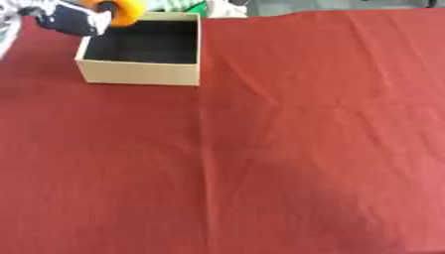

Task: Pick up objects on the table and place them in the box.

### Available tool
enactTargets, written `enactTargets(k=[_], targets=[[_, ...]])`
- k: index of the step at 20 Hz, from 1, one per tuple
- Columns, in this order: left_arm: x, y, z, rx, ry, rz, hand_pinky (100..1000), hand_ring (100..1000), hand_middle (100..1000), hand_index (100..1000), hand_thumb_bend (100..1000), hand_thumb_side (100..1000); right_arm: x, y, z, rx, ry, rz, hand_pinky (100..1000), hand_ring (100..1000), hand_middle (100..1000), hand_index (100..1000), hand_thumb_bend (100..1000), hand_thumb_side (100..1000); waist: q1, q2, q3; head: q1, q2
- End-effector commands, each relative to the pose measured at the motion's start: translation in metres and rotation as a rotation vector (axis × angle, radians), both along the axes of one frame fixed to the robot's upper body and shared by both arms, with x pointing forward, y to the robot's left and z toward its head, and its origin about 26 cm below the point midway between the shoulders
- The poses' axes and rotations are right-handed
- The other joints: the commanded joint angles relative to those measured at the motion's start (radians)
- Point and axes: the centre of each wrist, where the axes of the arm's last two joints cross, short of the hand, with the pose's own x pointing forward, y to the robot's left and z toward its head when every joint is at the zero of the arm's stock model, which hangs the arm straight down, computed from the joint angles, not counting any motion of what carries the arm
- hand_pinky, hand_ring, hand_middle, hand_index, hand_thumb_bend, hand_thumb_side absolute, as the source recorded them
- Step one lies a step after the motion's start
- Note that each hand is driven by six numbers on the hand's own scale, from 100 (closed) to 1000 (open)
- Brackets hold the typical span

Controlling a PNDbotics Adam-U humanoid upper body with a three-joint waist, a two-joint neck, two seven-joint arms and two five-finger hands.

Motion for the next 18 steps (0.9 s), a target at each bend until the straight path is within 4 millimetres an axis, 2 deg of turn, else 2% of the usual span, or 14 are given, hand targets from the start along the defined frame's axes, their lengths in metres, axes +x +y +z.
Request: enactTargets(k=[1, 5, 9, 14, 16, 17, 18], targets=[[0.021, 0.002, 0.003, 0.013, -0.071, 0.041, 399, 655, 639, 740, 100, 243, -0.006, 0.003, 0.009, -0.008, -0.033, 0.023, 933, 866, 806, 914, 100, 969, -0.002, -0.016, -0.005, 0.003, -0.016], [0.047, -0.001, -0.013, 0.044, -0.093, 0.076, 399, 653, 634, 730, 100, 244, -0.006, 0.005, 0.01, -0.004, -0.03, 0.033, 933, 866, 806, 915, 100, 972, -0.005, -0.011, -0.01, 0.008, -0.021], [0.061, 0.001, -0.033, 0.063, -0.064, 0.084, 402, 654, 633, 729, 100, 231, -0.005, 0.005, 0.009, 0.0, -0.027, 0.033, 934, 866, 806, 916, 100, 973, -0.004, -0.008, -0.013, 0.005, -0.023], [0.072, 0.003, -0.052, 0.084, -0.052, 0.114, 435, 688, 651, 750, 100, 112, -0.005, 0.006, 0.009, 0.006, -0.03, 0.039, 934, 866, 806, 916, 100, 972, -0.005, -0.007, -0.019, 0.003, -0.036], [0.075, 0.004, -0.059, 0.111, -0.052, 0.132, 479, 722, 670, 771, 100, 100, -0.005, 0.006, 0.009, 0.006, -0.031, 0.04, 934, 866, 805, 916, 100, 971, -0.004, -0.007, -0.022, 0.004, -0.037], [0.076, 0.005, -0.061, 0.126, -0.054, 0.142, 511, 746, 686, 781, 127, 135, -0.005, 0.006, 0.009, 0.007, -0.031, 0.039, 934, 866, 805, 916, 100, 972, -0.004, -0.008, -0.022, 0.004, -0.037], [0.077, 0.006, -0.062, 0.141, -0.057, 0.156, 563, 785, 728, 806, 261, 190, -0.005, 0.006, 0.009, 0.007, -0.03, 0.039, 934, 866, 805, 916, 100, 972, -0.003, -0.008, -0.022, 0.003, -0.037]])
